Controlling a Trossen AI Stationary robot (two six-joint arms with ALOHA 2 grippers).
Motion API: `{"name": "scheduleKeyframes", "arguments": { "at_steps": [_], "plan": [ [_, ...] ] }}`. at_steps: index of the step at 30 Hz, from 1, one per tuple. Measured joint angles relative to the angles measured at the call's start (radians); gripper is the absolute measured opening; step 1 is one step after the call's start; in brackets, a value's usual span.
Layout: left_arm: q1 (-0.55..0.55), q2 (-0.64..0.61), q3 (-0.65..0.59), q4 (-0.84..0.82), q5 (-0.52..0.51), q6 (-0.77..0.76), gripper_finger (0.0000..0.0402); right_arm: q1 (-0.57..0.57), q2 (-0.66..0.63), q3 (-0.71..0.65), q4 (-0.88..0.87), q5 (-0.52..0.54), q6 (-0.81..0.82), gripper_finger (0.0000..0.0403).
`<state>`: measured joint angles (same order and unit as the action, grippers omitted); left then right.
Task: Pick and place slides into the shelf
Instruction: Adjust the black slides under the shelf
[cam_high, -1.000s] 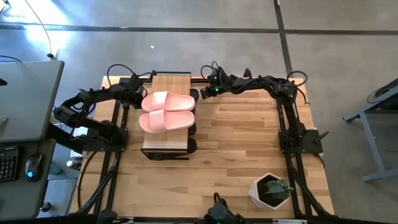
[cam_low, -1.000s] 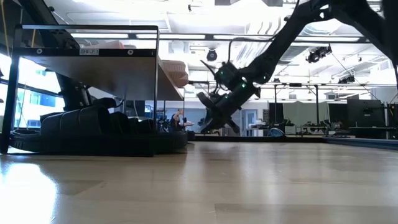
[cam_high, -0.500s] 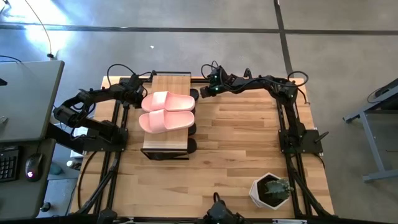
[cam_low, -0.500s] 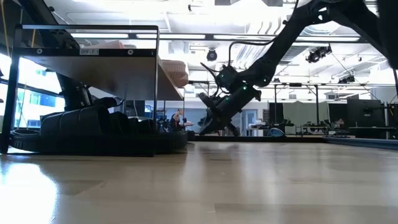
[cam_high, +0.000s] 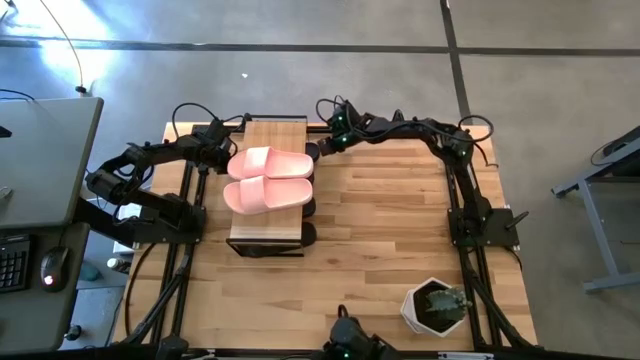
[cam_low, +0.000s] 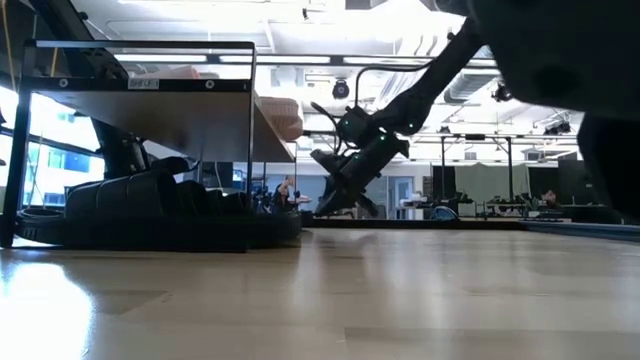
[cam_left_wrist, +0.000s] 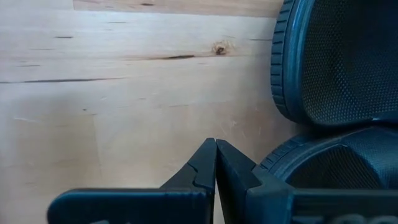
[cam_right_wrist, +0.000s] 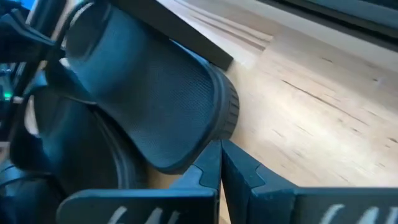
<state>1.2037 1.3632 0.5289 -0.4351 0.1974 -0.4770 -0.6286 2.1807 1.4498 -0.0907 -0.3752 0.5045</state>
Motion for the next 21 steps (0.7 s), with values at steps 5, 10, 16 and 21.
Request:
{"name": "scheduleKeyframes", "arguments": {
  "at_steps": [5,10,16,21],
  "plan": [
    [0.0,0.0,0.0,0.0,0.001,0.002,0.0,-0.007,0.0,0.003,-0.007,-0.037,-0.009,0.0],
    [0.0,0.0,0.0,-0.001,0.001,0.001,0.0,-0.019,0.0,0.003,-0.011,-0.089,-0.007,0.0],
    [0.0,0.0,0.0,-0.001,0.004,0.001,0.0,-0.029,0.0,0.003,-0.002,-0.149,0.024,0.0],
    [0.0,0.0,0.0,-0.001,0.004,0.001,0.0,-0.036,0.0,0.003,-0.002,-0.136,0.072,0.0]
  ]
}}
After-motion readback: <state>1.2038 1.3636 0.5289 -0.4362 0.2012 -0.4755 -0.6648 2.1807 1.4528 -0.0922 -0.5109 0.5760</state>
